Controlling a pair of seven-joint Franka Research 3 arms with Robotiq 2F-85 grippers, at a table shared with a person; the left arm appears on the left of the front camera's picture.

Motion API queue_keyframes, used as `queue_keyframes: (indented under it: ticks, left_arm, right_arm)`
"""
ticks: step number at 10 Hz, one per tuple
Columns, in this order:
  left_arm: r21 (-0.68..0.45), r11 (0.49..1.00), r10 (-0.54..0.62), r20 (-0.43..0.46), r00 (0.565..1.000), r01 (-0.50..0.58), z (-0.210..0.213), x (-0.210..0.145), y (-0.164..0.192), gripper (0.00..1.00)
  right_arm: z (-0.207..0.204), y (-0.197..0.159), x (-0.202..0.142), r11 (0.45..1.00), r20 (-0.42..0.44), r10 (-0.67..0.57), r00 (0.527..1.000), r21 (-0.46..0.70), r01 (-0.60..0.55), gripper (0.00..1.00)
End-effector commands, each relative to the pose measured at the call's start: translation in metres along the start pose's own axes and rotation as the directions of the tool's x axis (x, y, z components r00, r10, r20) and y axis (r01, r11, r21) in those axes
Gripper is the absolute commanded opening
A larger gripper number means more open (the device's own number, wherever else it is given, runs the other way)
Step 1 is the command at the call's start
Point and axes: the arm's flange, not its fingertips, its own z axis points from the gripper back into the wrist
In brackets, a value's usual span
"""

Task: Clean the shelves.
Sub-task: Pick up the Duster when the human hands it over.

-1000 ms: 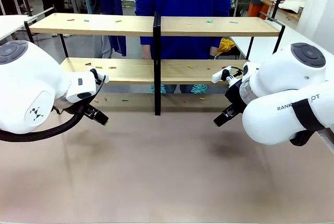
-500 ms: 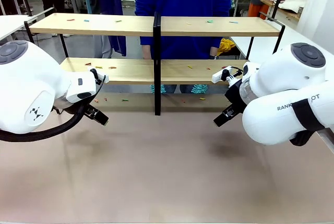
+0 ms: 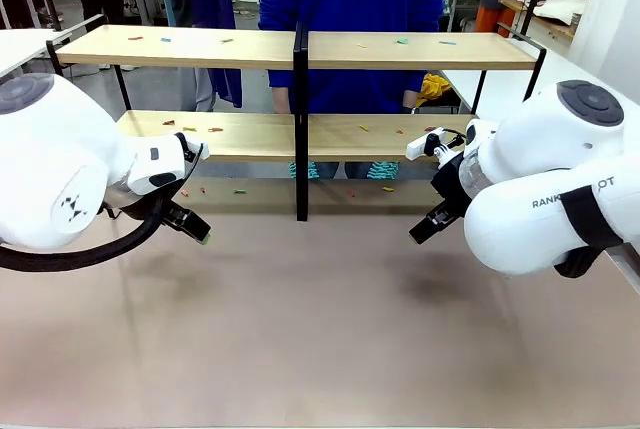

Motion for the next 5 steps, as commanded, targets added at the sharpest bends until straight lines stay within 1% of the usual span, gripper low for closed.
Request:
queue_keyframes:
  ticks: [1, 2, 3, 4, 5]
  left_arm:
    - [-0.177, 0.982, 0.049, -0.071, 0.996, -0.061, 0.044, -0.006, 0.010, 1.00]
    - [-0.257, 0.965, 0.049, -0.030, 0.998, -0.055, 0.081, -0.014, 0.002, 1.00]
    - [-0.294, 0.954, 0.055, 0.011, 0.998, -0.049, 0.116, -0.027, -0.006, 1.00]
    - [-0.323, 0.945, 0.051, 0.029, 0.998, -0.039, 0.143, -0.041, -0.014, 1.00]
    - [-0.278, 0.960, 0.058, 0.080, 0.995, -0.034, 0.171, -0.058, -0.024, 1.00]
  right_arm:
    - [0.037, 0.005, -0.008, 0.993, -0.046, -0.034, 0.998, 0.108, 0.039, 1.00]
    - [0.072, 0.009, -0.017, 0.982, -0.107, -0.133, 0.985, 0.121, 0.146, 1.00]
    - [0.110, 0.008, -0.027, 0.967, -0.091, -0.211, 0.973, 0.125, 0.221, 1.00]
    - [0.152, 0.007, -0.038, 0.951, -0.018, -0.253, 0.967, 0.180, 0.252, 1.00]
    - [0.189, 0.012, -0.048, 0.957, 0.055, -0.246, 0.968, 0.171, 0.233, 1.00]
